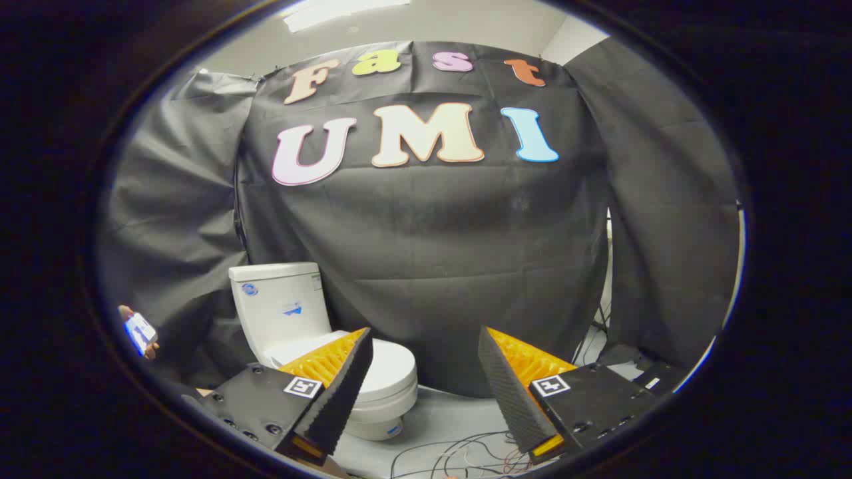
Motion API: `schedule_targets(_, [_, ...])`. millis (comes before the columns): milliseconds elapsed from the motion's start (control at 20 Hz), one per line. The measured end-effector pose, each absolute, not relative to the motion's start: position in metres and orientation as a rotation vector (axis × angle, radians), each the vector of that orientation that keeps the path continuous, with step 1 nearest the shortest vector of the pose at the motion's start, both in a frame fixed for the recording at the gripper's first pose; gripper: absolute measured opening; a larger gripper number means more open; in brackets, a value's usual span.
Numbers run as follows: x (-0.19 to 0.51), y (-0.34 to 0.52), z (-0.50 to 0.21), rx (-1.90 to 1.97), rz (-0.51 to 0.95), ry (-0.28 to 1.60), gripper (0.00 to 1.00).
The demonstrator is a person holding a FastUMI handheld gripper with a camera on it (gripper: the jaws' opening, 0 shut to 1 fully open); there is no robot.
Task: Open the toilet lid.
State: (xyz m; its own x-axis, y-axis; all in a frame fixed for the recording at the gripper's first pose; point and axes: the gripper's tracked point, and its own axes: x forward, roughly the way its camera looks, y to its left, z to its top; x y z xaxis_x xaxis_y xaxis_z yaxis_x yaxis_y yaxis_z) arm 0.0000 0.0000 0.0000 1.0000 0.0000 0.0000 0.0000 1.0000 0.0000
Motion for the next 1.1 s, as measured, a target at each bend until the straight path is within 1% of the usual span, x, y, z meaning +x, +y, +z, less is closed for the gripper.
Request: schedule_targets(1100, [0.0002,-0.0004,0.0001,0.006,-0.005,-0.007,0.98])
